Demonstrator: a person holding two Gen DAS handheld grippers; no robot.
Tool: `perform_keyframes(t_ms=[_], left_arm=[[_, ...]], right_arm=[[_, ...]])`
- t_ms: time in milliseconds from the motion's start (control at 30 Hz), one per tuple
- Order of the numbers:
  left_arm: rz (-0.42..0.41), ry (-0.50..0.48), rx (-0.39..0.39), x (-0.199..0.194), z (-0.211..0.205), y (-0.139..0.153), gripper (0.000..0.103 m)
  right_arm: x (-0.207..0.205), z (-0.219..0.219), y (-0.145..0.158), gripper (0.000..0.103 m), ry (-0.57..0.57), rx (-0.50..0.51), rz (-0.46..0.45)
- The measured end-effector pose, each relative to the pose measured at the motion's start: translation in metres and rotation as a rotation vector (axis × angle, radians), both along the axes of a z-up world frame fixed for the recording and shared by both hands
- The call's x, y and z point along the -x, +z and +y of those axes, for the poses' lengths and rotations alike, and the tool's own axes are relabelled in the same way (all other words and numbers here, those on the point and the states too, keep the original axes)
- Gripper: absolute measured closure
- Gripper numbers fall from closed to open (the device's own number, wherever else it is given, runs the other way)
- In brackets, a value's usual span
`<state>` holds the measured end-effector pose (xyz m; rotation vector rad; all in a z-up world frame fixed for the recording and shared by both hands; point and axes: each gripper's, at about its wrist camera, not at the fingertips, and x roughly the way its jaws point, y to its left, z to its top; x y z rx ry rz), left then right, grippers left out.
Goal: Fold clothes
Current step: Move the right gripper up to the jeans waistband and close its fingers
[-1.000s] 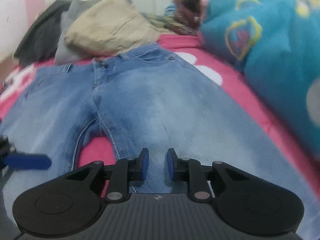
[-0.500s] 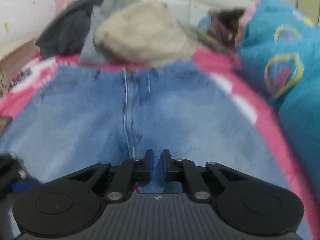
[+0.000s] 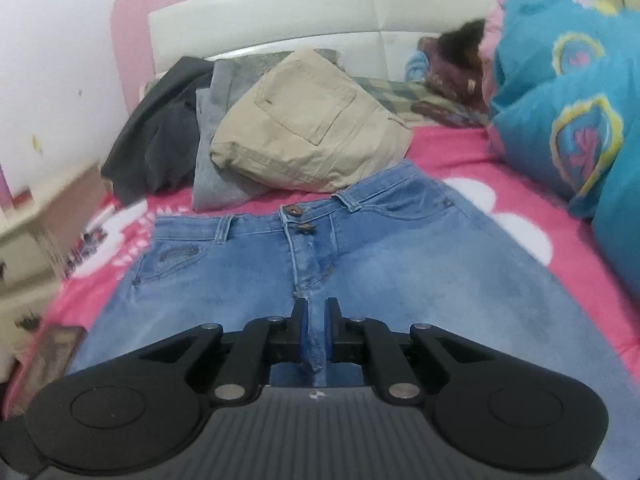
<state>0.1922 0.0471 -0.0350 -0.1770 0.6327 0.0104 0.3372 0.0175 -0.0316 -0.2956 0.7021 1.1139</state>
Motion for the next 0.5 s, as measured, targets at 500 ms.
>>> perform_keyframes(t_ms=[500], left_arm=[[-0.006,0.019,0.023,0.001,0.005,-0.003,0.0]], right_arm=[[-0.02,-0.002,-0.012,0.097,-0.04,0.007,0.046]])
